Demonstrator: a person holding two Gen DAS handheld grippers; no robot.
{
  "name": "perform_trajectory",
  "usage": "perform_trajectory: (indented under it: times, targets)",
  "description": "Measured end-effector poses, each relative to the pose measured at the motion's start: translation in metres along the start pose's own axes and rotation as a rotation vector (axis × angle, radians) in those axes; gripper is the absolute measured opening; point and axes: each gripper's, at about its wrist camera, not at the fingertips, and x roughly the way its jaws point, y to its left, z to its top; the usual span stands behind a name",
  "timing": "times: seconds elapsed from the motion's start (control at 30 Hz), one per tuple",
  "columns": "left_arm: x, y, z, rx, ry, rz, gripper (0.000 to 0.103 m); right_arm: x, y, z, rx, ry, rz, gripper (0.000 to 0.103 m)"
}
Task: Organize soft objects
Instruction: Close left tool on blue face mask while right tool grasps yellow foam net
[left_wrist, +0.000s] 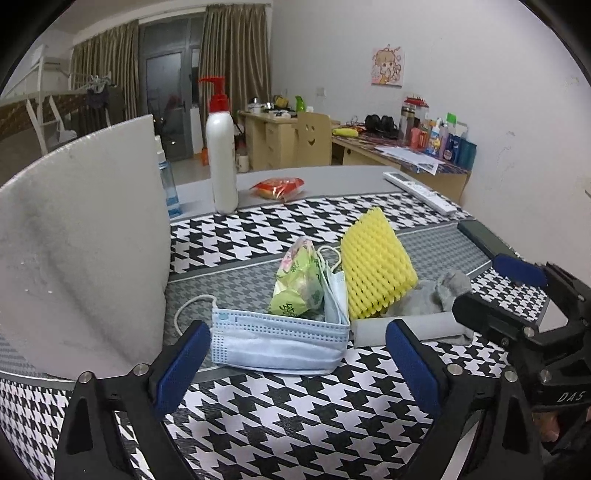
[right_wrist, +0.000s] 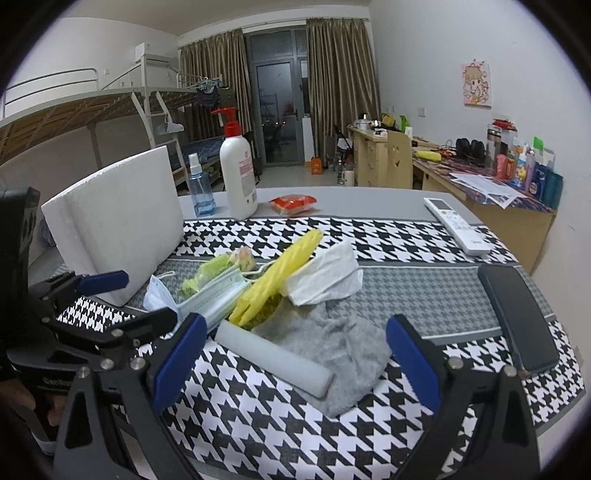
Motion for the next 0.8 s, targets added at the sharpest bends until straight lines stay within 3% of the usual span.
perform_trajectory:
  times: [0.3,0.57,0.8]
  targets:
    - [0.017,0.002,-0.002,-0.024,0.073,0.015,0.084,0.017,-0.003,0.012,0.010,0.048,0.047,0.091]
    - [0.019,-0.007,-0.005,-0.016,0.088,0.036,0.080,0.033,0.000,0.018,0.008,0.097,0.095,0.087]
    - [0.031,-0.006,-0.004,-0.044,0.132,0.061,0.064,0.038,0.003,0.022,-0.013,0.106,0.115,0.087]
